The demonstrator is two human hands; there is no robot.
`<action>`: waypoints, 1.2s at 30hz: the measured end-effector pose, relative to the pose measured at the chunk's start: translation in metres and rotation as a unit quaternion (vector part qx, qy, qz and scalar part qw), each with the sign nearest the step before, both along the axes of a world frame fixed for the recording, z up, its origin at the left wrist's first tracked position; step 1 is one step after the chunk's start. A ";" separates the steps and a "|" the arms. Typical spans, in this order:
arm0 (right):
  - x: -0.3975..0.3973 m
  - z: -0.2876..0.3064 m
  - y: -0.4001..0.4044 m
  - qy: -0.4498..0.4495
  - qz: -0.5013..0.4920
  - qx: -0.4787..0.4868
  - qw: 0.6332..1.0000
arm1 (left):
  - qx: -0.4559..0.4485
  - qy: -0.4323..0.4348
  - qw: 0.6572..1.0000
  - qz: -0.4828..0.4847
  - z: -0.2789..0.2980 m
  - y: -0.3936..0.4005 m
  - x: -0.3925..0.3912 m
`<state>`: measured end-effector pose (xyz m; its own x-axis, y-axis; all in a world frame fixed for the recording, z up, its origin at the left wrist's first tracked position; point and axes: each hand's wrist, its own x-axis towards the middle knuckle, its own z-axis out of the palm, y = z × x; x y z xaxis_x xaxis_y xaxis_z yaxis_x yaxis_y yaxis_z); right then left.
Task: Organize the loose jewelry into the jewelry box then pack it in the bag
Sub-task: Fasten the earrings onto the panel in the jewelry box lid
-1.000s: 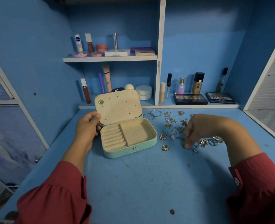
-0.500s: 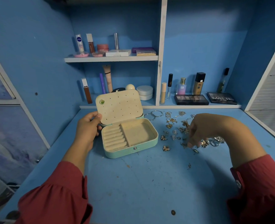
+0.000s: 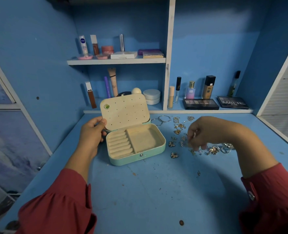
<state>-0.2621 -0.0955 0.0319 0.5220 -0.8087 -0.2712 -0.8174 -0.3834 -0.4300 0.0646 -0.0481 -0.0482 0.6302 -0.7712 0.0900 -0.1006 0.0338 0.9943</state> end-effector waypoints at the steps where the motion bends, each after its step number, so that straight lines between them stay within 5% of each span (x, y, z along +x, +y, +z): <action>1: 0.002 -0.002 -0.001 -0.037 -0.004 -0.012 0.999 | 0.000 0.000 1.000 0.000 0.000 0.000 0.000; 12: 0.050 -0.027 -0.004 -0.341 -0.003 0.031 0.940 | -0.009 0.018 1.000 -0.015 0.003 0.002 0.000; 36: 0.212 -0.045 0.007 -0.558 -0.103 0.015 0.823 | -0.035 0.048 0.997 -0.049 0.001 0.003 0.006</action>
<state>-0.0497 -0.0882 -0.0130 0.3130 -0.9126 0.2631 0.0464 -0.2620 -0.9639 0.0706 -0.0450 -0.0474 0.5607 -0.8231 0.0898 0.0012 0.1093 0.9940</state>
